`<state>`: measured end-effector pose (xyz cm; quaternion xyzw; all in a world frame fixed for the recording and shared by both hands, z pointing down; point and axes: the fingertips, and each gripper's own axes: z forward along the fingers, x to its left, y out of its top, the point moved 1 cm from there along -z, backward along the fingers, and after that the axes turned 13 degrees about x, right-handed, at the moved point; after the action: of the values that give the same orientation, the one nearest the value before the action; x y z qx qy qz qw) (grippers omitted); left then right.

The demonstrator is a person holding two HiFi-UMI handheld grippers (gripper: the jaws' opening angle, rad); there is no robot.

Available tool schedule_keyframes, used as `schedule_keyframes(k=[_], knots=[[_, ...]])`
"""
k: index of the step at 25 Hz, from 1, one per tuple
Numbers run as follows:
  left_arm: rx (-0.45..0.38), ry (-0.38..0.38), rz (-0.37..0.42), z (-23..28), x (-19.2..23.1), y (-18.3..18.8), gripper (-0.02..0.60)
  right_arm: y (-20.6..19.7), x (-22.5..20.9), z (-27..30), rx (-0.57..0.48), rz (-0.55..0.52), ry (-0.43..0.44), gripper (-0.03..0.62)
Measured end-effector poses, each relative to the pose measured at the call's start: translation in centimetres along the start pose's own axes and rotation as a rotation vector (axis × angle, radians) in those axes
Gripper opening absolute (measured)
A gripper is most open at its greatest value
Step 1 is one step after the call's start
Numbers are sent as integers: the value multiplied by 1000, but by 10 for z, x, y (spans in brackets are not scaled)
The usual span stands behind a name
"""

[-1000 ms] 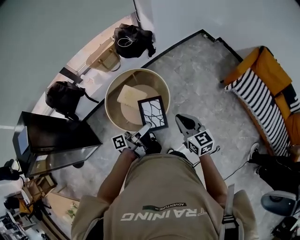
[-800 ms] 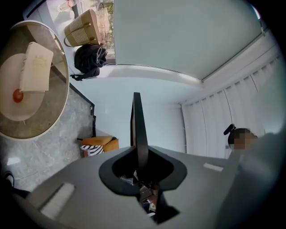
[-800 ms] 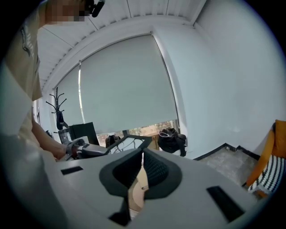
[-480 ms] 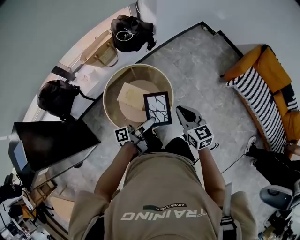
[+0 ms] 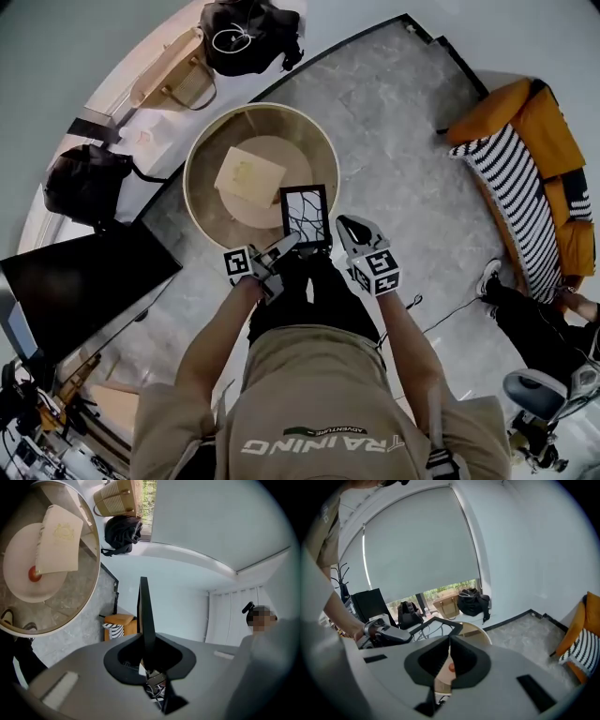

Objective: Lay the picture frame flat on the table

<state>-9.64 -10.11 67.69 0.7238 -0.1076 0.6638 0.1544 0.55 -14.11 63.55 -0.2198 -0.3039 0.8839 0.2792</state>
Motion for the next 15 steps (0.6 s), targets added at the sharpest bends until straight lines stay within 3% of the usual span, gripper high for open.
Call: schedule_keyframes(k=[8,15], knots=[[-75,32,-83,-1,124,29,52,-77,-58,97,89,102,-67,11],[-85,135,-154,-3,237,33,52,-153,-77,192,189,100,37,11]])
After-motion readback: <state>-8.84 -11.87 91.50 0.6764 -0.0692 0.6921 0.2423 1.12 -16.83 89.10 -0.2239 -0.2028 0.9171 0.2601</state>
